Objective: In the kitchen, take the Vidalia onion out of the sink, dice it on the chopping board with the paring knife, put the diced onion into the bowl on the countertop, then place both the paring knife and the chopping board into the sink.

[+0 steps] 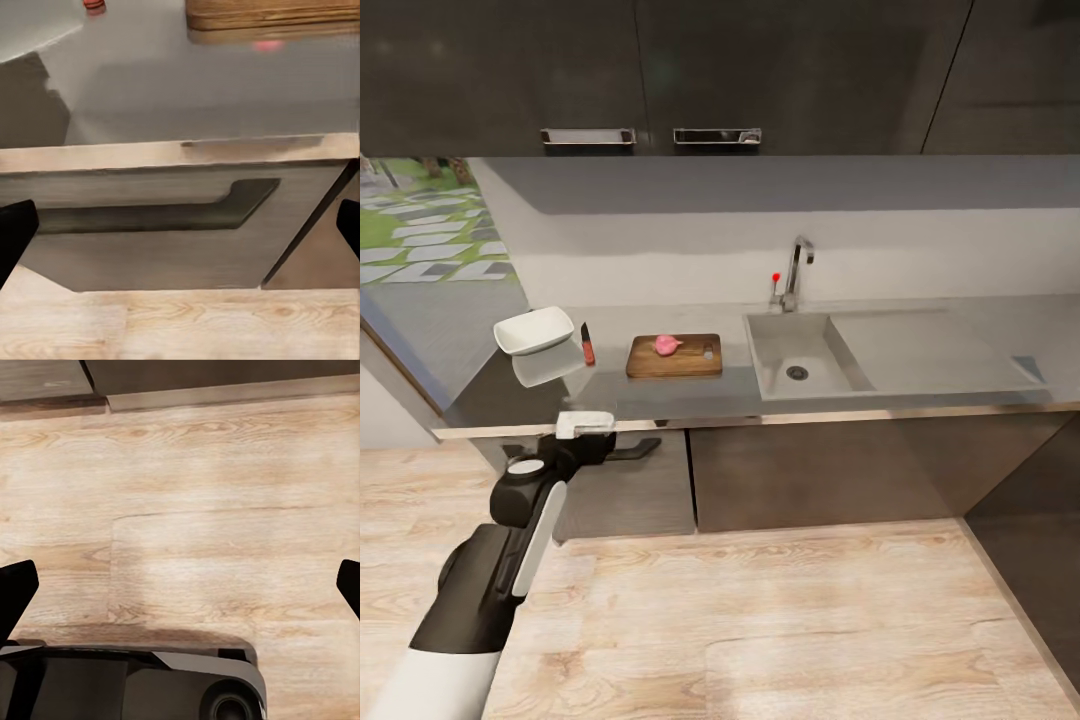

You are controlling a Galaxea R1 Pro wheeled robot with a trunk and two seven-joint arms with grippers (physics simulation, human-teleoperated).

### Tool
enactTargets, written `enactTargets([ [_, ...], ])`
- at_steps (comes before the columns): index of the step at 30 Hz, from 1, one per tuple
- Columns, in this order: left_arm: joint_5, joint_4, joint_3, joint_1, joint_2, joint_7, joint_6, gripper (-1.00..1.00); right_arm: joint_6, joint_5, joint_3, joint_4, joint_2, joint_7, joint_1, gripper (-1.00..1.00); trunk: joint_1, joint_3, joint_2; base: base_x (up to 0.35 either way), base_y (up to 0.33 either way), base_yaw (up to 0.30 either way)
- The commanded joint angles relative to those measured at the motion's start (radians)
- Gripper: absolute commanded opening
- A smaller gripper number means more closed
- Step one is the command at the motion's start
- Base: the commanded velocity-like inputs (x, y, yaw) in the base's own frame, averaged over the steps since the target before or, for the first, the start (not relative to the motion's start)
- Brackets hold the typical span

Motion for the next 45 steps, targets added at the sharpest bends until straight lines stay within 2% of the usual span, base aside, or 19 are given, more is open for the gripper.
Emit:
enactTargets([
  [1,0.012,-0.001,-0.002,0.012,0.003,0.01,-0.012,1.0,-0.002,0.01,-0.007,-0.002,0.002,0.006,0.0,1.0,0.001,-0.002,-0.002,0.0,0.0,0.0],
  [3,0.016,-0.001,-0.002,0.049,0.01,0.01,-0.058,1.0,-0.002,0.01,-0.008,-0.002,0.002,0.006,0.0,1.0,0.001,-0.002,-0.002,0.0,0.0,0.0],
  [6,0.024,-0.001,-0.002,0.128,0.035,0.01,-0.158,1.0,-0.002,0.01,-0.008,-0.002,0.002,0.006,0.0,1.0,0.001,-0.002,-0.002,0.0,0.0,0.0],
  [12,0.051,-0.001,-0.002,0.24,0.055,0.01,-0.318,1.0,-0.002,0.01,-0.008,-0.002,0.002,0.006,0.0,1.0,0.001,-0.002,-0.002,0.0,0.0,0.0],
  [19,0.096,-0.001,-0.002,0.329,0.091,0.01,-0.401,1.0,-0.001,0.01,-0.008,-0.002,0.002,0.006,0.0,1.0,0.001,-0.002,-0.002,0.0,0.0,0.0],
  [23,0.134,0.0,-0.002,0.378,0.108,0.011,-0.494,1.0,-0.001,0.01,-0.008,-0.002,0.001,0.006,0.0,1.0,0.001,-0.002,-0.002,0.0,0.0,0.0],
  [25,0.147,0.003,0.006,0.391,0.111,0.011,-0.515,1.0,-0.002,0.01,-0.008,-0.002,0.001,0.006,0.0,1.0,0.001,-0.002,-0.002,0.0,0.0,0.0],
  [27,0.162,0.023,0.066,0.412,0.114,0.012,-0.533,1.0,-0.002,0.01,-0.008,-0.002,0.002,0.006,0.0,1.0,0.001,-0.002,-0.002,0.0,0.0,0.0],
  [29,0.165,0.065,0.089,0.421,0.114,0.012,-0.536,1.0,-0.002,0.01,-0.008,-0.002,0.002,0.006,0.0,1.0,0.001,-0.002,-0.002,0.0,0.0,0.0],
  [31,0.166,0.113,0.097,0.424,0.114,0.012,-0.534,1.0,-0.002,0.01,-0.008,-0.003,0.002,0.006,0.0,1.0,0.001,-0.002,-0.002,0.0,0.0,0.0],
  [37,0.167,0.26,0.104,0.427,0.111,0.011,-0.521,1.0,-0.002,0.009,-0.008,-0.007,0.002,0.005,0.0,1.0,0.001,-0.002,-0.002,0.0,0.0,0.0],
  [39,0.167,0.328,0.104,0.427,0.108,0.01,-0.522,1.0,-0.002,0.009,-0.008,-0.009,0.002,0.005,0.0,1.0,0.001,-0.002,-0.002,0.0,0.0,0.0],
  [41,0.168,0.442,0.103,0.428,0.099,0.008,-0.526,1.0,-0.002,0.008,-0.008,-0.012,0.002,0.005,0.0,1.0,0.001,-0.002,-0.002,0.0,0.0,0.0],
  [45,0.168,0.612,0.102,0.428,0.082,0.003,-0.541,1.0,-0.003,0.007,-0.008,-0.015,0.002,0.005,0.0,1.0,0.001,-0.002,-0.002,0.0,0.0,0.0],
])
